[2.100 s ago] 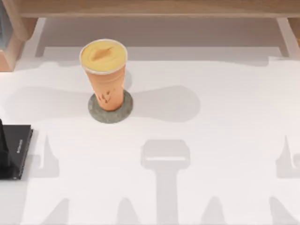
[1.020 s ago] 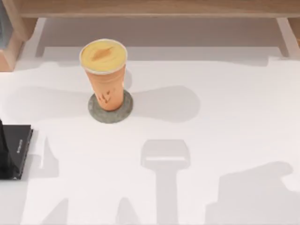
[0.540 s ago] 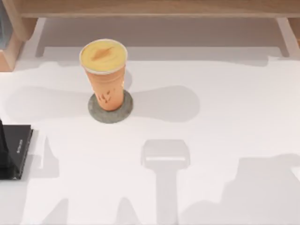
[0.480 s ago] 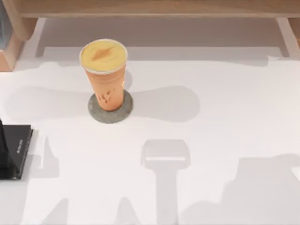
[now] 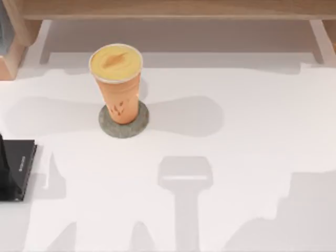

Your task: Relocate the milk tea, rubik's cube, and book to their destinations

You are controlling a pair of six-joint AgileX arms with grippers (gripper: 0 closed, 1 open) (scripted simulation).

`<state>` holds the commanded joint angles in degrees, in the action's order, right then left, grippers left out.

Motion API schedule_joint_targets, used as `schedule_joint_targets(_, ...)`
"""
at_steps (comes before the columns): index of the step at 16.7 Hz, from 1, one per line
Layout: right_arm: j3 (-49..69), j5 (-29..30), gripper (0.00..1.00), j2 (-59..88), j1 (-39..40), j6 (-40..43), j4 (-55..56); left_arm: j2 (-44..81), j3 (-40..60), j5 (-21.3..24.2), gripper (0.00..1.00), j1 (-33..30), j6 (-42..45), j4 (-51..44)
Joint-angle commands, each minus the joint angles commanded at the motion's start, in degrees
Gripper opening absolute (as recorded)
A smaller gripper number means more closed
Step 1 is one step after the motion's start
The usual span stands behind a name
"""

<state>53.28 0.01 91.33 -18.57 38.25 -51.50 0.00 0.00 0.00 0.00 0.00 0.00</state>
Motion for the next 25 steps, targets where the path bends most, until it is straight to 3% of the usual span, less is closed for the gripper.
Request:
schedule_joint_targets(6, -2.48, 0.00, 1.00, 1.44, -0.03, 0.02, 3.48, 0.00, 0.00, 0.00, 1.00, 0.00, 0.00, 0.00)
schedule_joint_targets(19, -2.48, 0.00, 0.02, 1.44, -0.03, 0.02, 3.48, 0.00, 0.00, 0.00, 1.00, 0.00, 0.00, 0.00)
schedule_joint_targets(25, -2.48, 0.00, 0.00, 1.44, -0.03, 0.02, 3.48, 0.00, 0.00, 0.00, 1.00, 0.00, 0.00, 0.00)
